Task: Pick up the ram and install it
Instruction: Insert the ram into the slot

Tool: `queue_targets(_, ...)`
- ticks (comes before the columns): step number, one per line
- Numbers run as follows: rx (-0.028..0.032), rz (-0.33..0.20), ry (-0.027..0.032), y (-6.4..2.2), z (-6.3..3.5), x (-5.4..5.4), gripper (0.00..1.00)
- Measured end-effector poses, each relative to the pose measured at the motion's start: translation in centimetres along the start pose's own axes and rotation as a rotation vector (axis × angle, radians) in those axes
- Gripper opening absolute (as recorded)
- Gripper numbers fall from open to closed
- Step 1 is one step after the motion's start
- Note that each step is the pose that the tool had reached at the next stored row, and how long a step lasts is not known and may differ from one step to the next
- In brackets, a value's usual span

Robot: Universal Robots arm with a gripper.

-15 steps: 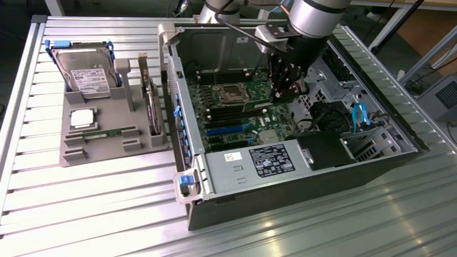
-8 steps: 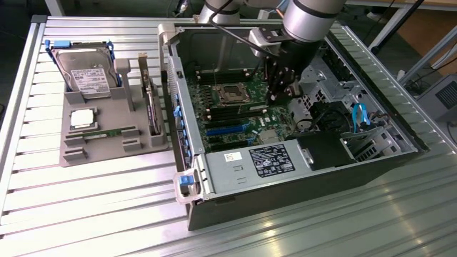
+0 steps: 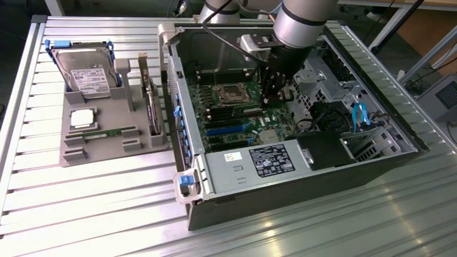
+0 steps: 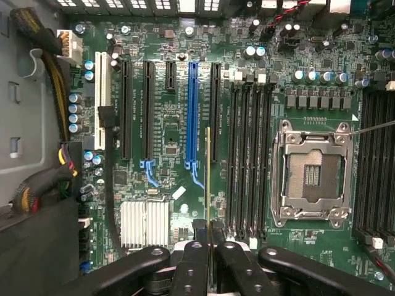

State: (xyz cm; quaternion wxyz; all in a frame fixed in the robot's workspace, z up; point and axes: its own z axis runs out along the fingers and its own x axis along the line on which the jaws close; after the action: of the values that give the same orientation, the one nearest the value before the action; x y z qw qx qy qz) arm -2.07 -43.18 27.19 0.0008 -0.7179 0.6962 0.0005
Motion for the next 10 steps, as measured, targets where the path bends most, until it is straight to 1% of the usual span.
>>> queue_targets(2, -0.0001, 0.001, 0.0002, 0.29, 0.22, -0.1, 0.12)
queue_targets(5, -0.0002, 0.005, 0.0003, 0.95, 0.59, -0.4, 0.12)
queue_targets(10, 0.0, 0.026, 0.0002, 1.29, 1.15, -1.0, 0.12)
